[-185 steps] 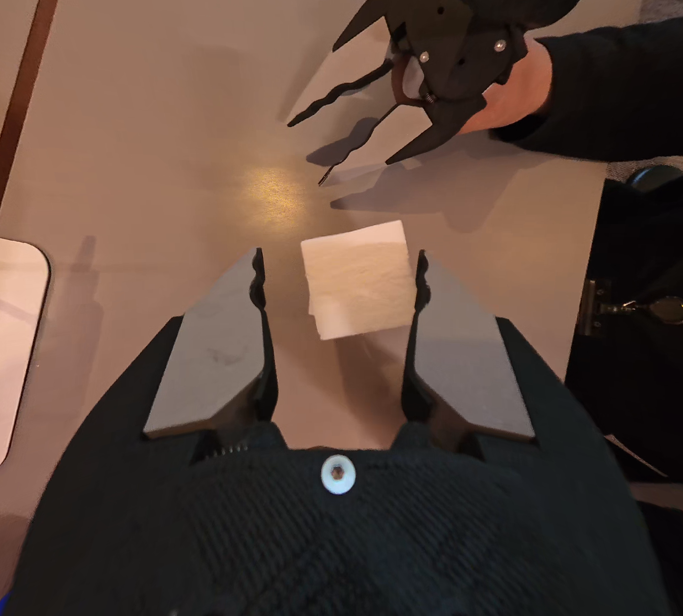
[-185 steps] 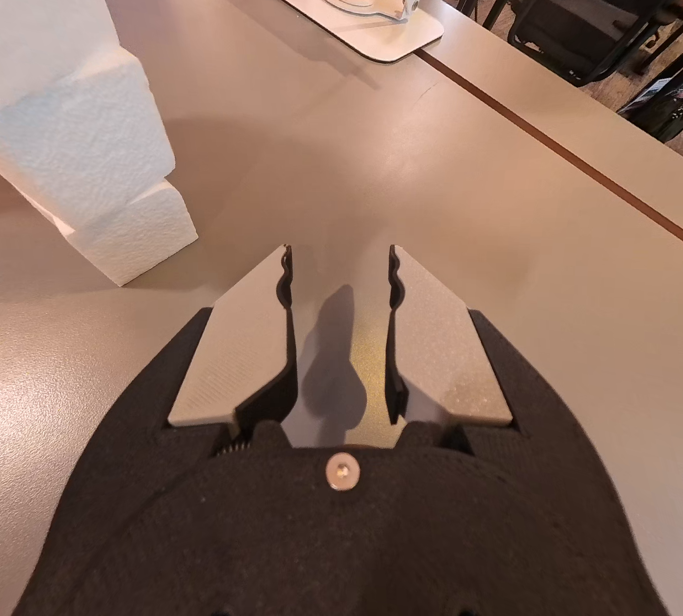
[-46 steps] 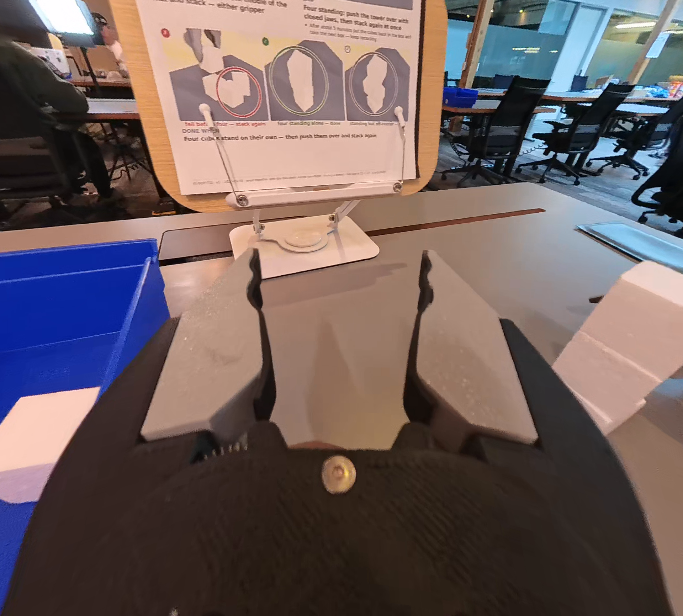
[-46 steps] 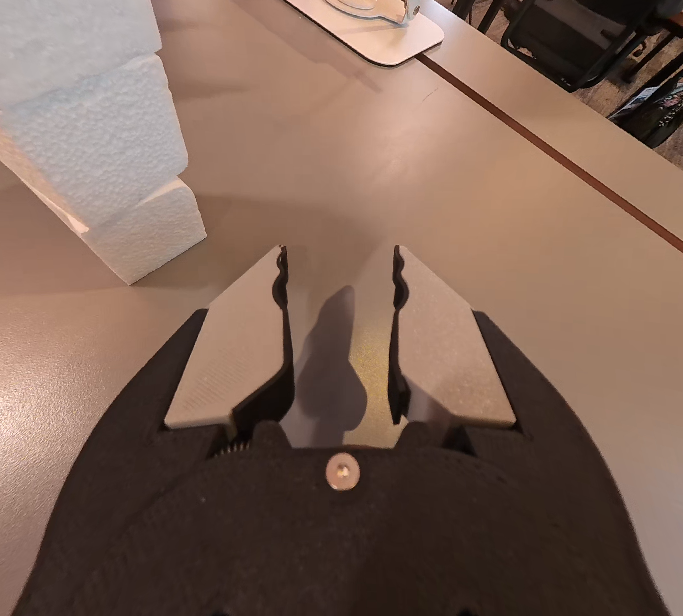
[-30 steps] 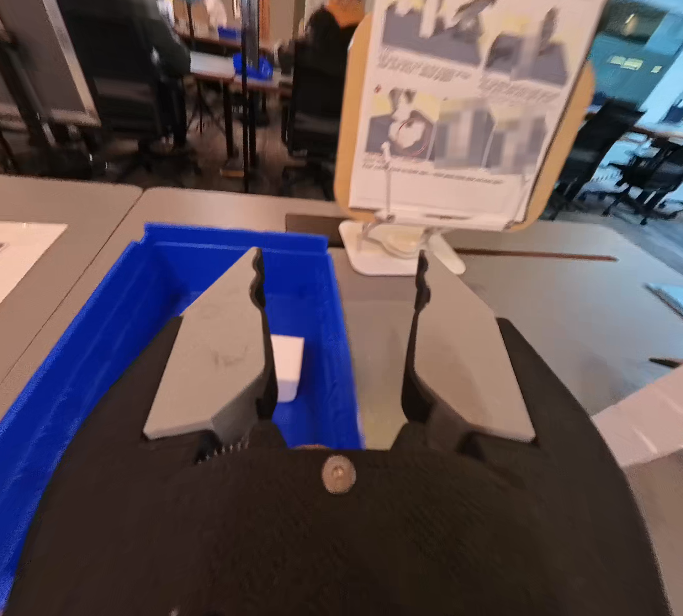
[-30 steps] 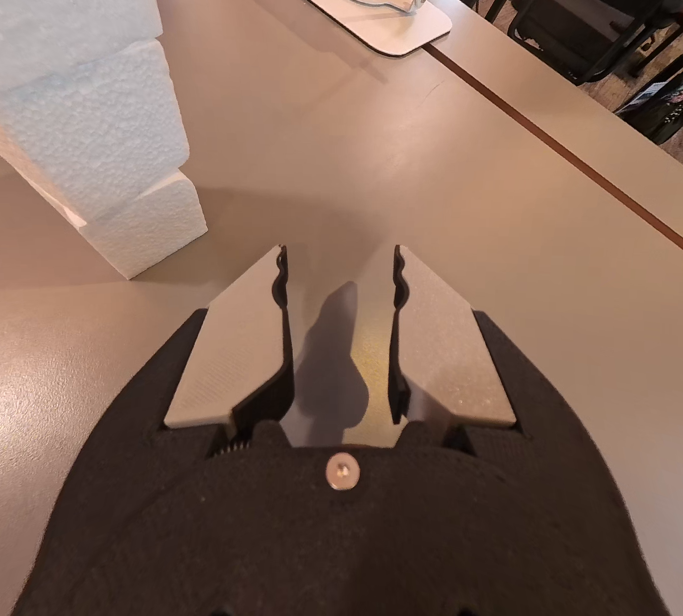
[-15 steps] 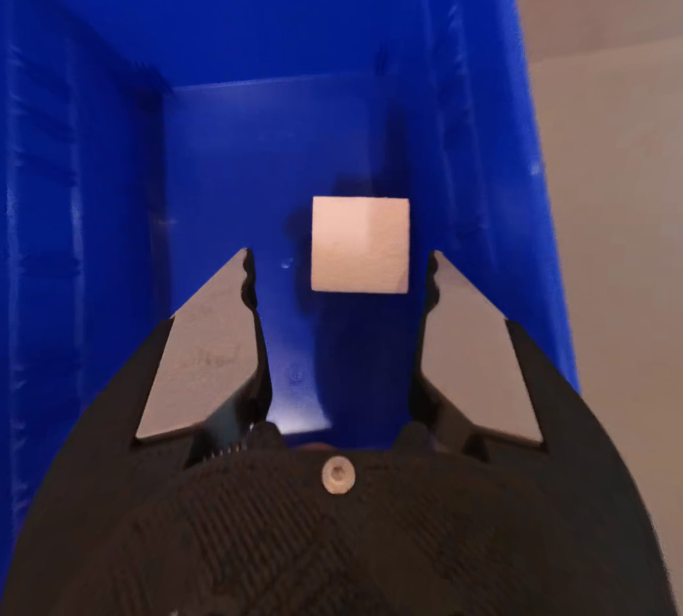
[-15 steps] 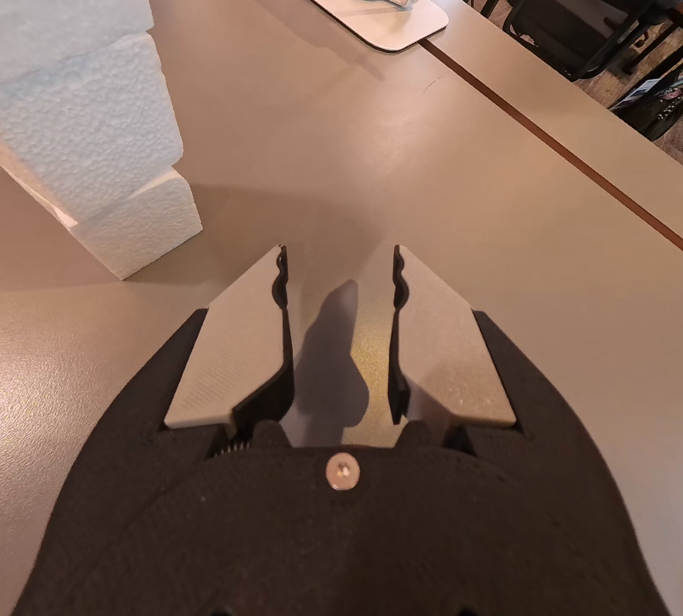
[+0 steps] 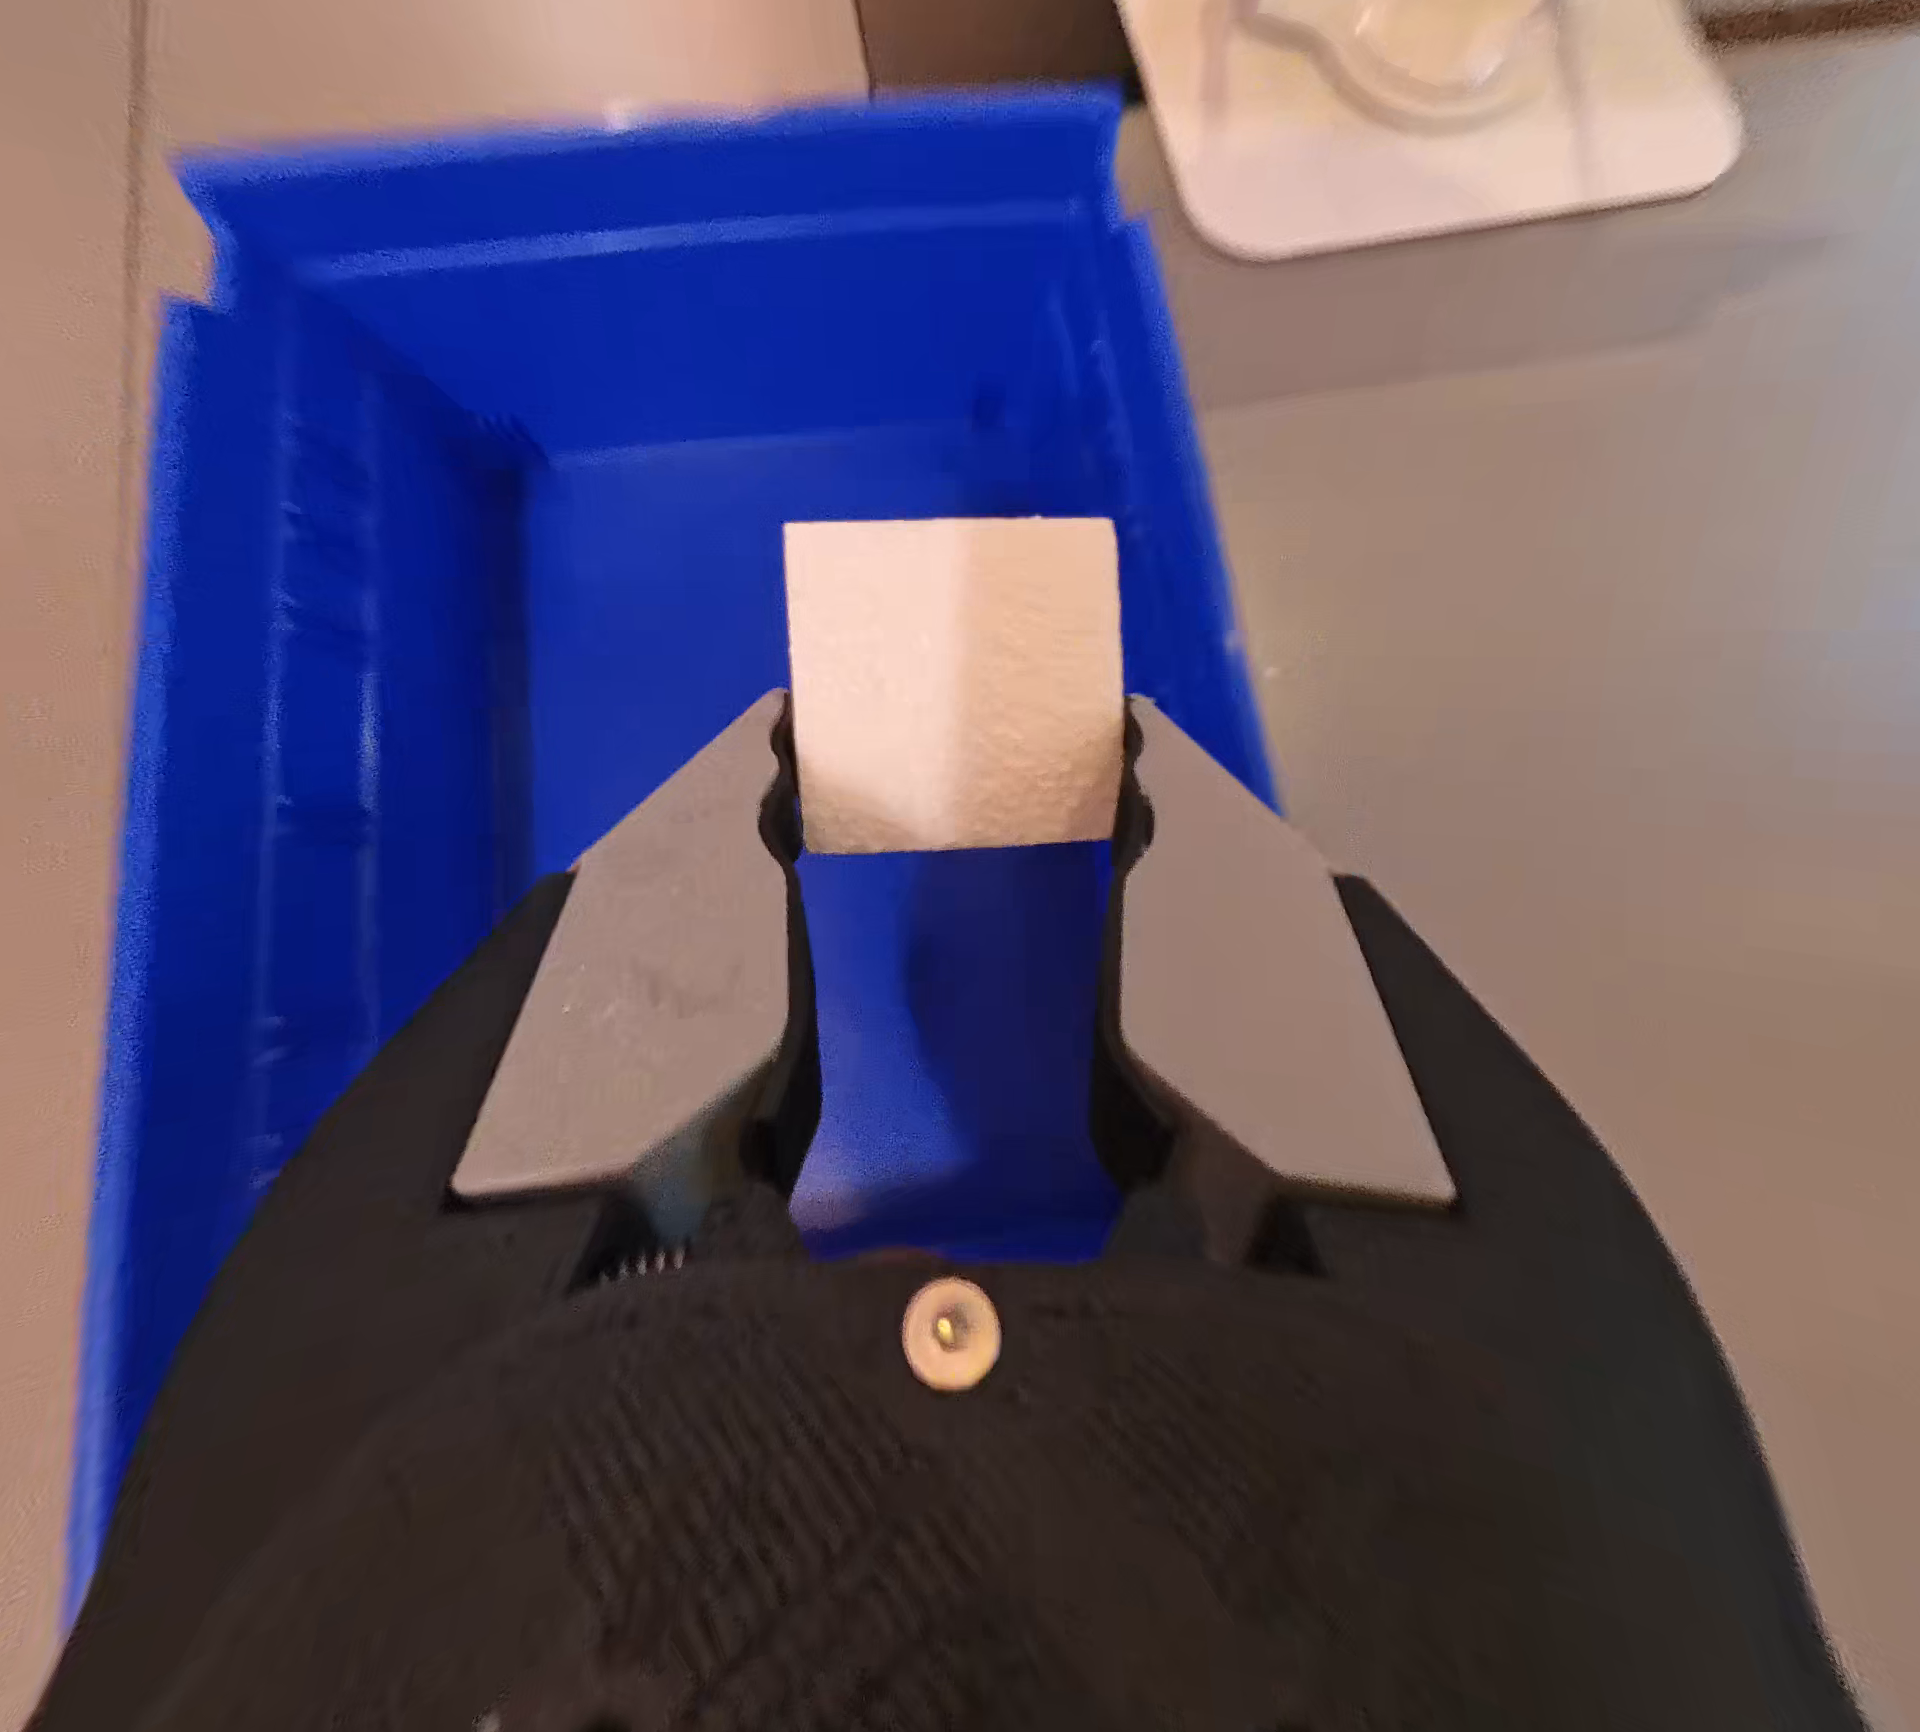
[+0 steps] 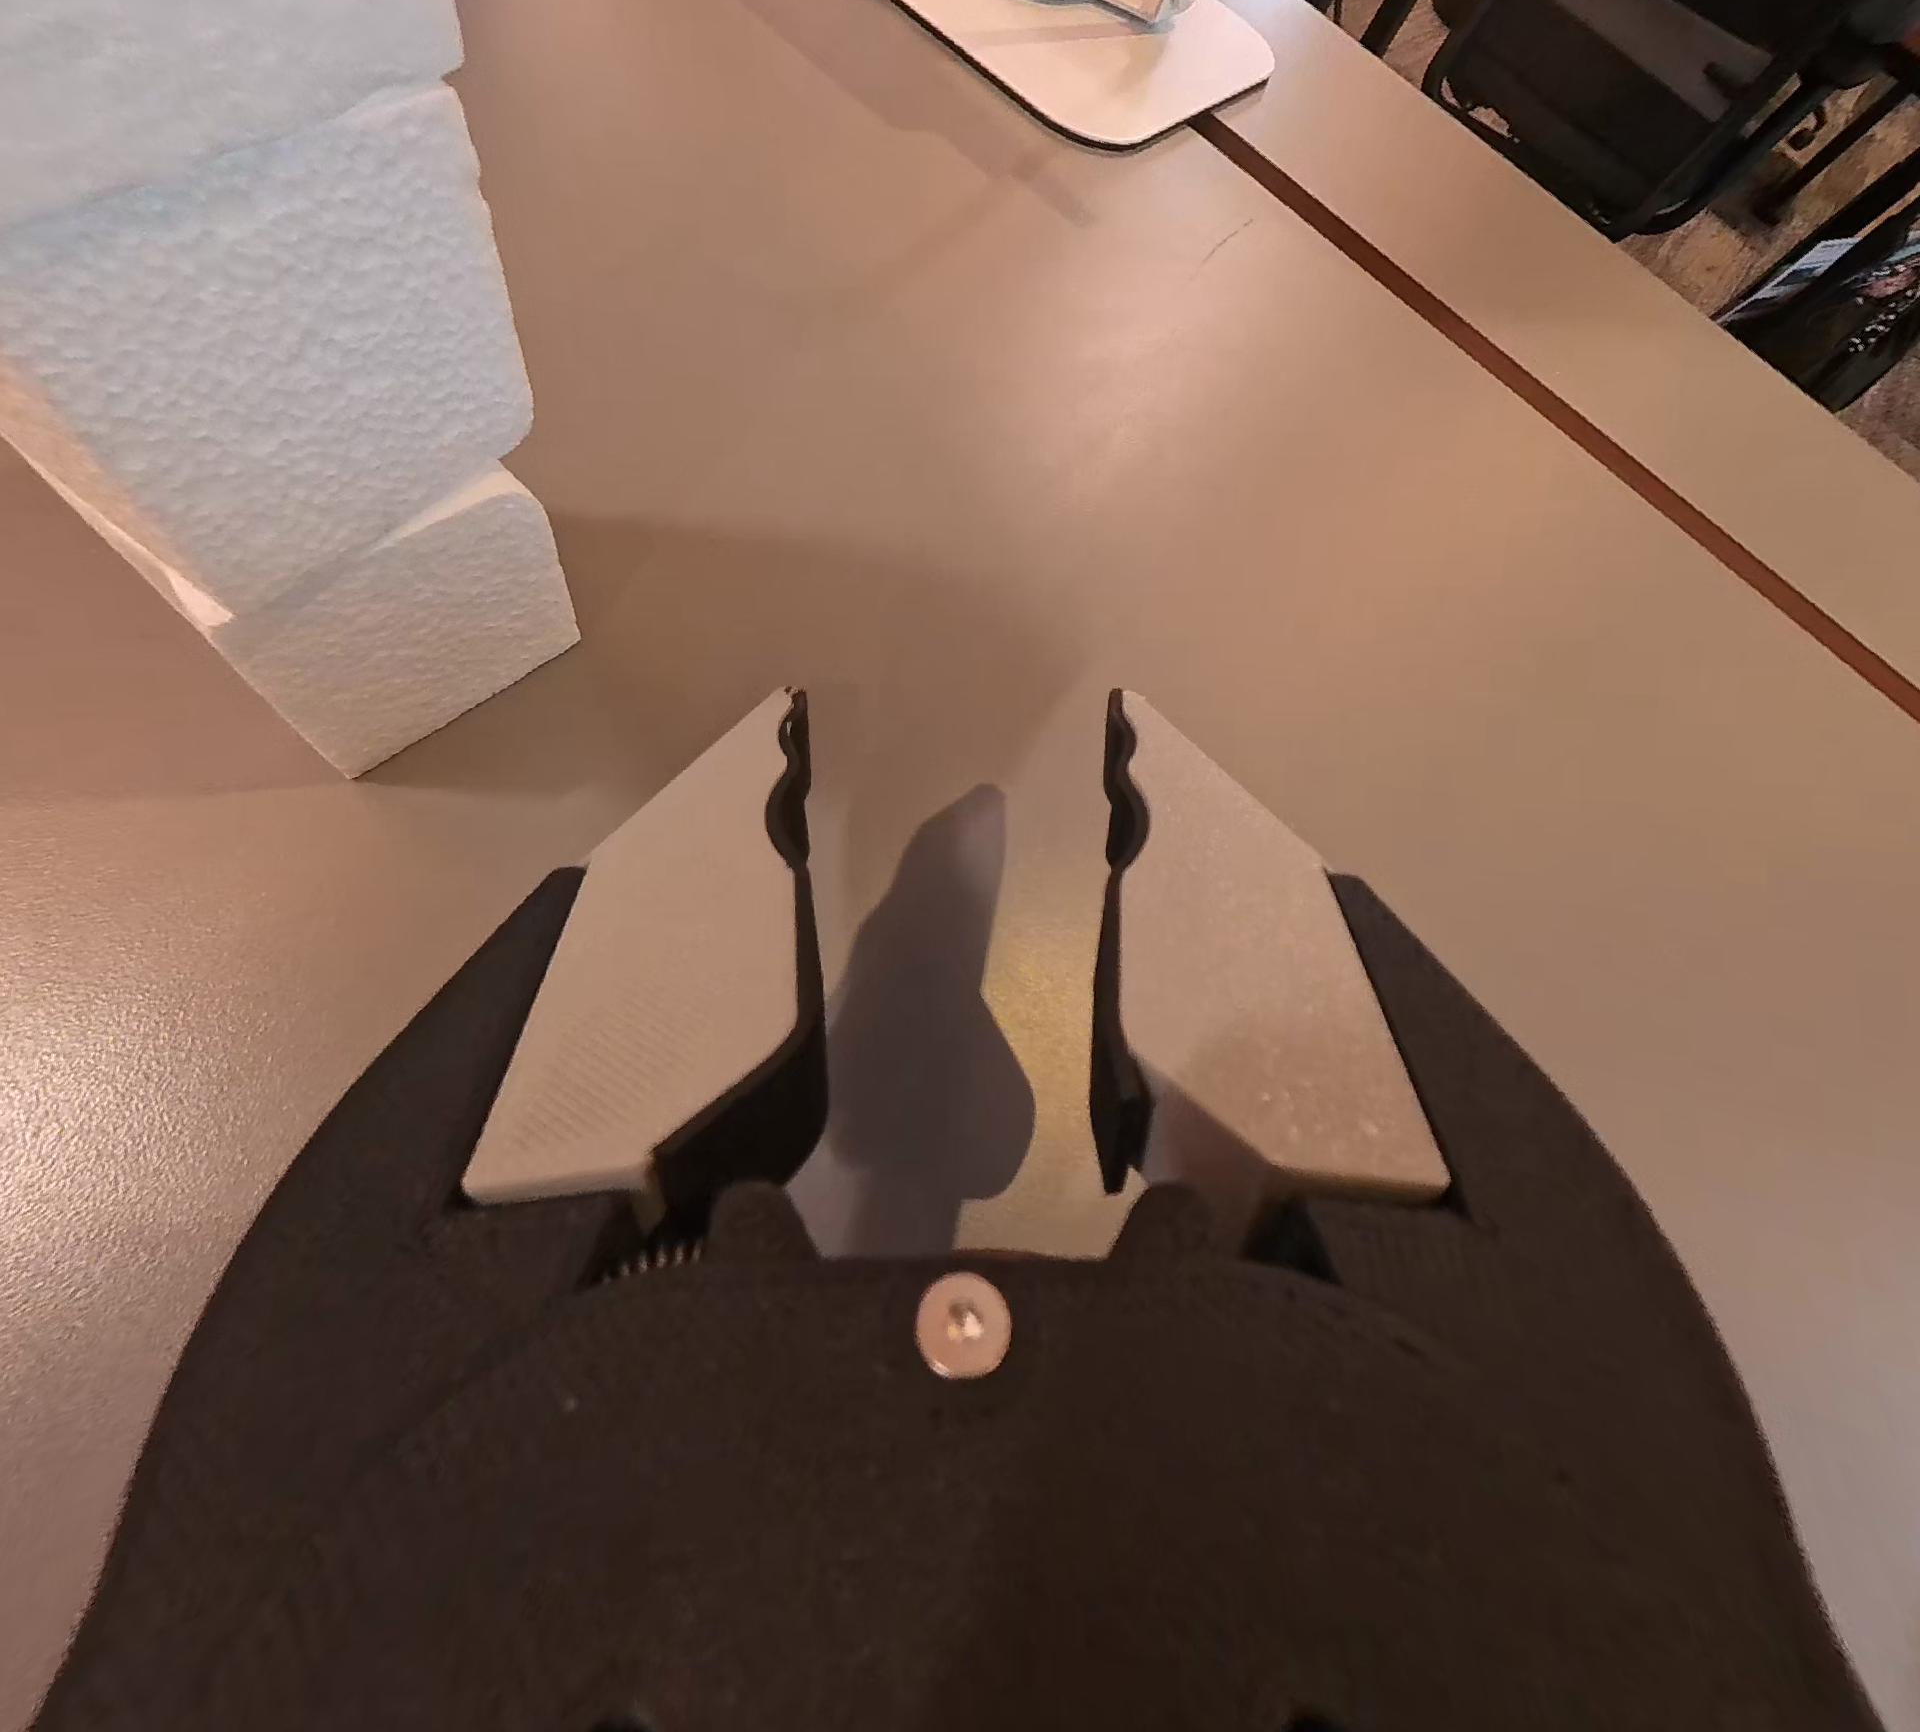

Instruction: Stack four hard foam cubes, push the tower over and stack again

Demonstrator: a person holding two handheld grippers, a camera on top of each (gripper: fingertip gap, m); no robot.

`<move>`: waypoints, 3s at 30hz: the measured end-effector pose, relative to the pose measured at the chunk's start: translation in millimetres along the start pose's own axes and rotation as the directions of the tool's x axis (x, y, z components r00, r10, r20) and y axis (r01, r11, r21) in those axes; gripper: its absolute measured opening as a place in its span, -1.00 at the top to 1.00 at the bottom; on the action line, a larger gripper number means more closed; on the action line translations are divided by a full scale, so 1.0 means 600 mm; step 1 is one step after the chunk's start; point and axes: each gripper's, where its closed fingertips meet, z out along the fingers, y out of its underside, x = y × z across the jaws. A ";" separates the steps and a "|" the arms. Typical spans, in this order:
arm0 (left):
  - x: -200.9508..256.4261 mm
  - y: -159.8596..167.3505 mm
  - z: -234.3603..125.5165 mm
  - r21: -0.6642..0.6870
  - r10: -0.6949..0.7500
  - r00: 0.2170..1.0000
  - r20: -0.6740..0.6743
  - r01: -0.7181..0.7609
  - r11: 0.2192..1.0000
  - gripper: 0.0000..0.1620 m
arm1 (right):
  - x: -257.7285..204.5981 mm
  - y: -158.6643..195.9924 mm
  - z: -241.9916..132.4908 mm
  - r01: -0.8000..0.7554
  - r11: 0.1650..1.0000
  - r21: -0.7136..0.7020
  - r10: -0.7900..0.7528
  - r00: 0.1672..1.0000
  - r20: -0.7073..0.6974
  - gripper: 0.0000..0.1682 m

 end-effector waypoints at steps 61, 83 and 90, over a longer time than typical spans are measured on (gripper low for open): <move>0.668 -0.020 -0.107 0.255 0.694 0.361 -0.623 -0.745 0.617 0.28 | -0.009 0.001 0.002 0.024 1.000 -0.008 -0.024 1.000 0.010 0.37; 0.671 -0.010 -0.099 0.243 0.684 0.340 -0.645 -0.758 0.605 0.28 | -0.009 0.000 0.001 0.025 1.000 -0.005 -0.025 1.000 0.008 0.37; 0.673 -0.009 -0.100 0.241 0.678 0.338 -0.653 -0.756 0.609 0.28 | -0.009 0.000 0.001 0.026 1.000 -0.006 -0.026 1.000 0.008 0.37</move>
